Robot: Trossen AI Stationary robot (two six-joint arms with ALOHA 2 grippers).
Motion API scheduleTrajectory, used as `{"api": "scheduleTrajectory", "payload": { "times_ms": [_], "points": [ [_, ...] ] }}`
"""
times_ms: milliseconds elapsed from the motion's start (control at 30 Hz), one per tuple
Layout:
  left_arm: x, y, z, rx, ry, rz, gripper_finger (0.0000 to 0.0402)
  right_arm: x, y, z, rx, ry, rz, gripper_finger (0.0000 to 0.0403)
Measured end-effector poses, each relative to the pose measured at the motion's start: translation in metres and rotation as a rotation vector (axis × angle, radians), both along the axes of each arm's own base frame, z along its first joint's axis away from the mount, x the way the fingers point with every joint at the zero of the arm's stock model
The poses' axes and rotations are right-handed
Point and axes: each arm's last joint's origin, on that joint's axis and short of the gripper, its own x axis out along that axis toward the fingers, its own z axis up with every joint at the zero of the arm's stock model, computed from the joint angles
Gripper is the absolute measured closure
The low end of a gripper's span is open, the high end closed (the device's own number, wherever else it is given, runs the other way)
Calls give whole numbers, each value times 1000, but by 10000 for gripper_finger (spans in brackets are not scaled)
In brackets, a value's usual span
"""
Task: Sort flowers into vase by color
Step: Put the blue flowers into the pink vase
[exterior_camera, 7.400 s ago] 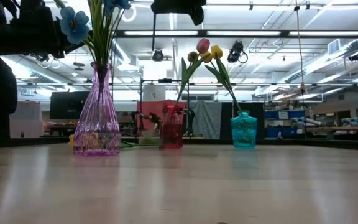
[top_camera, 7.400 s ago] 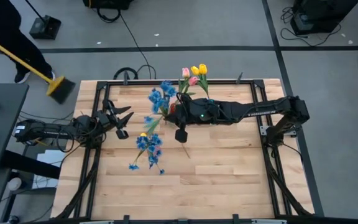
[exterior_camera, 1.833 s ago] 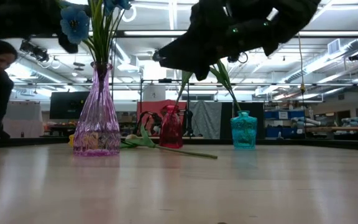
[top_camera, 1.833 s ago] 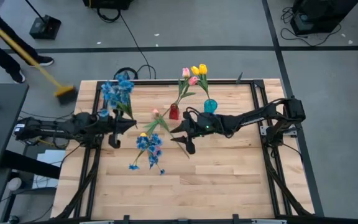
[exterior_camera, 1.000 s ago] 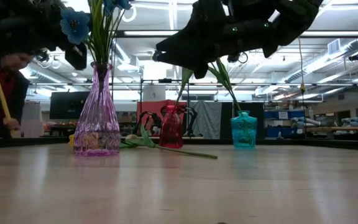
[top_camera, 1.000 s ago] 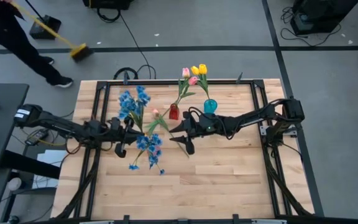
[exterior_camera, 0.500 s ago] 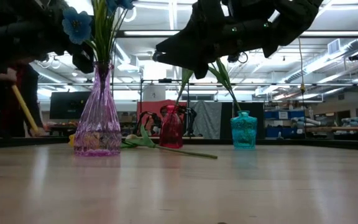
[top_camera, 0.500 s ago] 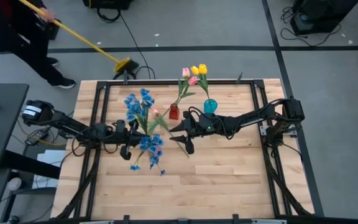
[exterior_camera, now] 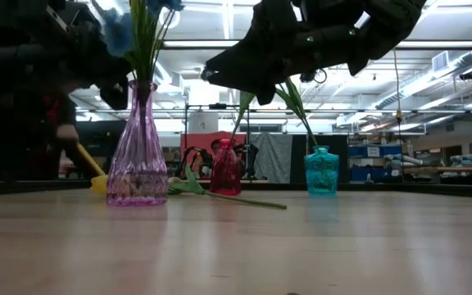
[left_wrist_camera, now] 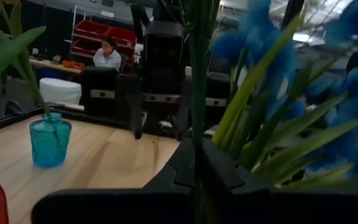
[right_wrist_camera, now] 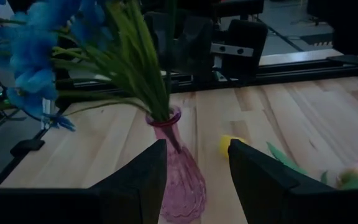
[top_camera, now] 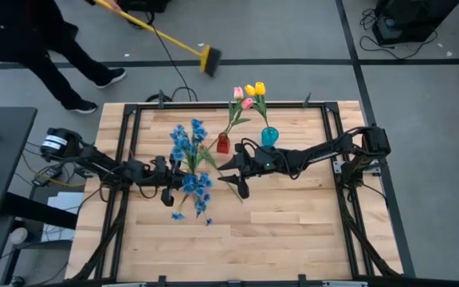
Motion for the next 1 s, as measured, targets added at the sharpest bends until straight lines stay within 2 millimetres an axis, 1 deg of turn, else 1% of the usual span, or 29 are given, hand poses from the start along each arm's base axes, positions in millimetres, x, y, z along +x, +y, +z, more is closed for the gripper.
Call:
{"api": "scheduleTrajectory", "payload": {
  "times_ms": [300,500,667,833,933,1000],
  "points": [
    [4,-8,-17,111,95,-31,389,-1,1,-2,-4,25,-2,221],
    [5,-10,-22,164,122,-33,383,-1,1,-2,-4,24,-2,221],
    [5,-9,-22,157,126,-6,352,-1,1,-2,-4,24,-2,221],
    [5,-8,-22,155,127,0,300,-1,1,-2,-2,26,-1,221],
    [5,-9,-22,175,125,-3,274,-1,3,-3,43,40,56,221],
    [5,-9,-22,192,122,-1,266,-1,6,-5,65,56,99,221]
  ]
}}
